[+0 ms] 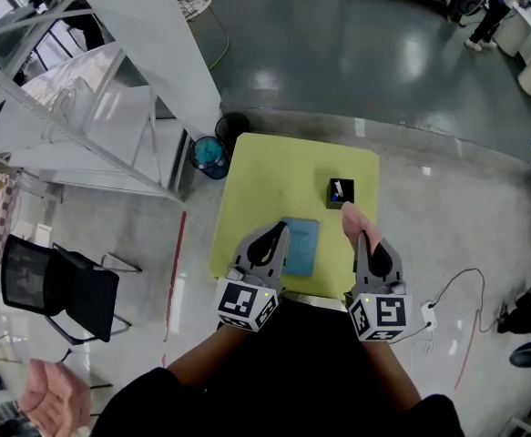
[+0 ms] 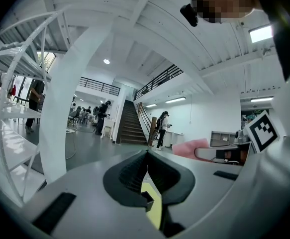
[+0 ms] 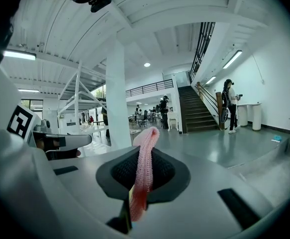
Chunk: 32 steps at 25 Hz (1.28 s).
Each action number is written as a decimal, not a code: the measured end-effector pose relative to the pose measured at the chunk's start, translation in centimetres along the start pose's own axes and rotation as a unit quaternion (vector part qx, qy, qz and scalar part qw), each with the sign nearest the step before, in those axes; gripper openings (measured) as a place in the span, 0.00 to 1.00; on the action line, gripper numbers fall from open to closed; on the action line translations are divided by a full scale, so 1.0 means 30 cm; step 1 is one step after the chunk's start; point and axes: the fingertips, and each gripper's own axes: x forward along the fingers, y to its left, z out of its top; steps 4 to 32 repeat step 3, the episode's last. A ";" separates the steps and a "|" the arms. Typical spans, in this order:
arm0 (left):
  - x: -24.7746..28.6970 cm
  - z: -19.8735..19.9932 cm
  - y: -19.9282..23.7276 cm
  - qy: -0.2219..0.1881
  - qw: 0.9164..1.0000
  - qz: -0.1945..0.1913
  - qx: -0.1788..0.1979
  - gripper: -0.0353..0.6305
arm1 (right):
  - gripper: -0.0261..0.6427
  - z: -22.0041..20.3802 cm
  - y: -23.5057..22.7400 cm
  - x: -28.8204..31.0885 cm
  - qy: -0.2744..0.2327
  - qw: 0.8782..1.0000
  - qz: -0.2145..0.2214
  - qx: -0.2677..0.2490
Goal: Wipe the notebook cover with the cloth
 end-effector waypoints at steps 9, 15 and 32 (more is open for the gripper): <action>-0.010 -0.002 0.017 0.000 1.000 -0.004 0.002 0.08 | 0.10 -0.010 0.033 0.007 0.005 1.000 0.002 -0.003; -0.010 -0.002 0.017 0.000 1.000 -0.004 0.002 0.08 | 0.10 -0.010 0.033 0.007 0.005 1.000 0.002 -0.003; -0.010 -0.002 0.017 0.000 1.000 -0.004 0.002 0.08 | 0.10 -0.010 0.033 0.007 0.005 1.000 0.002 -0.003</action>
